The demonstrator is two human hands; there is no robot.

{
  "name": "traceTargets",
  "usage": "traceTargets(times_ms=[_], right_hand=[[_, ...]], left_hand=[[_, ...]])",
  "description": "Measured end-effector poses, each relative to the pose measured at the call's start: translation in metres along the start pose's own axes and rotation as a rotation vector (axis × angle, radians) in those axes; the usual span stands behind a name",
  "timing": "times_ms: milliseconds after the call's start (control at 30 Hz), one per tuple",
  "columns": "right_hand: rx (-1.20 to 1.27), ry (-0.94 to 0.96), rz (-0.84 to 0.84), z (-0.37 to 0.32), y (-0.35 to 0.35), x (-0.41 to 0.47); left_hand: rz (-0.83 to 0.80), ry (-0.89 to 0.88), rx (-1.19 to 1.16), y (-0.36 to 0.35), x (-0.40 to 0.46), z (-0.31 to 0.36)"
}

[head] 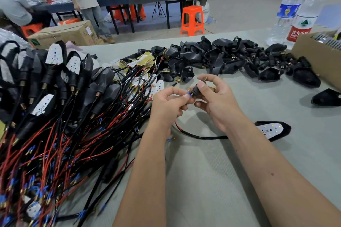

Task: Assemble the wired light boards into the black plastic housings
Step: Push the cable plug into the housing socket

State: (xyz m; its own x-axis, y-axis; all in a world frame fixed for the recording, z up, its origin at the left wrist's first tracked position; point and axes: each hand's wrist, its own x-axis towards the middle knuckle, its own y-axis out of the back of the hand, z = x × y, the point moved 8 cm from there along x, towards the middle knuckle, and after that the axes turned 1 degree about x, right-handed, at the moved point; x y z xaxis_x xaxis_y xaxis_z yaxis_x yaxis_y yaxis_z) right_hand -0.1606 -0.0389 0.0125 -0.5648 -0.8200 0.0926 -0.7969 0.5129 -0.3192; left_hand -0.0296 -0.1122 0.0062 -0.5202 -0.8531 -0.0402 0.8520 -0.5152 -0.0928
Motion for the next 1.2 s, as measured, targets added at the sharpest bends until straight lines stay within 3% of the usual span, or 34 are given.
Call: traceTargets(times_ms=[200,433,667,833,1200], right_hand=[[-0.124,0.012,0.026,0.003,0.002,0.000],[-0.124,0.037,0.057,0.004,0.008,0.002],[0.004,-0.030,-0.044,0.004,-0.007,0.000],[-0.009,-0.001,0.051,0.002,0.000,-0.001],[0.127,0.012,0.053,0.001,0.004,-0.002]], left_hand=[[0.180,-0.017,-0.094,0.017,-0.001,0.001],[0.160,0.067,-0.250,0.017,-0.005,-0.003],[0.198,0.007,-0.268,0.017,-0.003,0.000],[0.116,0.030,-0.360,0.009,-0.001,-0.004],[0.178,0.035,-0.267,0.010,-0.004,-0.009]])
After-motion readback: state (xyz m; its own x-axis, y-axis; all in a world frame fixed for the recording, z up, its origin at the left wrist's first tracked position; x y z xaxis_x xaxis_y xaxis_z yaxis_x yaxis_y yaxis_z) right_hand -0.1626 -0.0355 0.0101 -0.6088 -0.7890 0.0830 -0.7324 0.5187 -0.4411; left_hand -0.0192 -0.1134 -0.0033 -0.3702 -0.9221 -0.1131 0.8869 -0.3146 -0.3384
